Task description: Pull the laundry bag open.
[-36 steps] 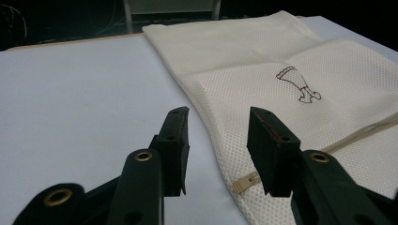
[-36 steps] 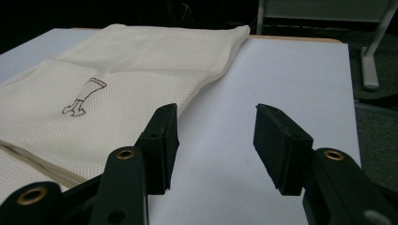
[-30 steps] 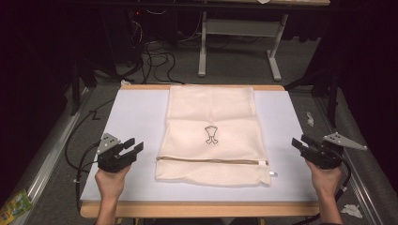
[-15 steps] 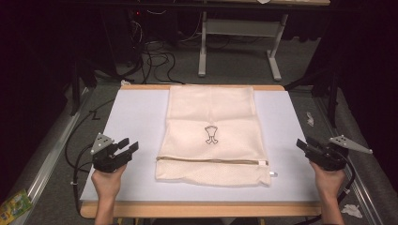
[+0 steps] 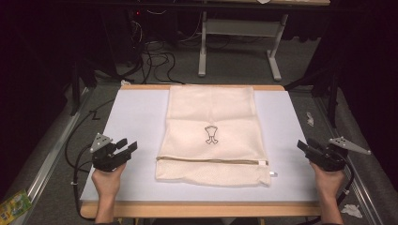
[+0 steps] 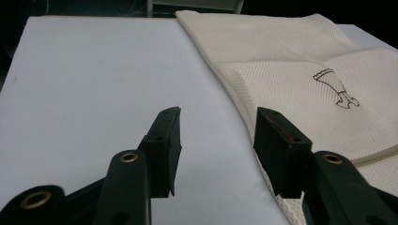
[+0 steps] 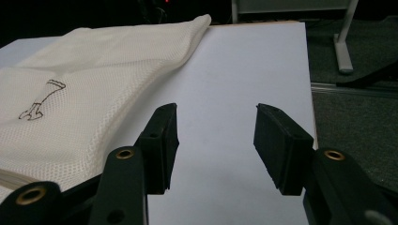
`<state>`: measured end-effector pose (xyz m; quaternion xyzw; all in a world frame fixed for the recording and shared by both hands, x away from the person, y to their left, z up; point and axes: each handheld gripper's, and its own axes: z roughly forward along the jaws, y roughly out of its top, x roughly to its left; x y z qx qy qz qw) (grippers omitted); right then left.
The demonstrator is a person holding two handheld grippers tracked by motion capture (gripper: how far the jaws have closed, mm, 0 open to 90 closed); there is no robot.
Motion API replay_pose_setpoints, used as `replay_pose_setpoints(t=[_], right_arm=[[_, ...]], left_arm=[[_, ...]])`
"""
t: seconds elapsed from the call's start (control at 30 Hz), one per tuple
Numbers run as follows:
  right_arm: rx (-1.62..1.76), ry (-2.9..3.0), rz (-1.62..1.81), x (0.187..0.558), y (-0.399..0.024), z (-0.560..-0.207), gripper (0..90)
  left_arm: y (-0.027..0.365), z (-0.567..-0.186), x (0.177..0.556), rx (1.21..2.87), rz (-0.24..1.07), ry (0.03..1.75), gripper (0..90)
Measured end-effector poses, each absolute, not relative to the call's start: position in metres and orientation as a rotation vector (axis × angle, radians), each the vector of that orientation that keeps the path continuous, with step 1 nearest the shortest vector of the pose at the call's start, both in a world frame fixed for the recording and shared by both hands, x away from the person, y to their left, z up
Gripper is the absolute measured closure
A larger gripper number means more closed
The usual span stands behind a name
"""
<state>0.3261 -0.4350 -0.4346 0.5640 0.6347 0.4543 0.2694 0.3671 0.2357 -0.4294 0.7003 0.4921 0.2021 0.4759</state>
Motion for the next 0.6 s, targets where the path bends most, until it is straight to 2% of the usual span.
replay_pose_setpoints(t=[0.6], right_arm=[[1.573, 1.723, 1.186, 0.336, -0.433, -0.448, 51.6]], left_arm=[[0.236, -0.445, 0.379, 1.711, 0.478, 1.242, 49.0]])
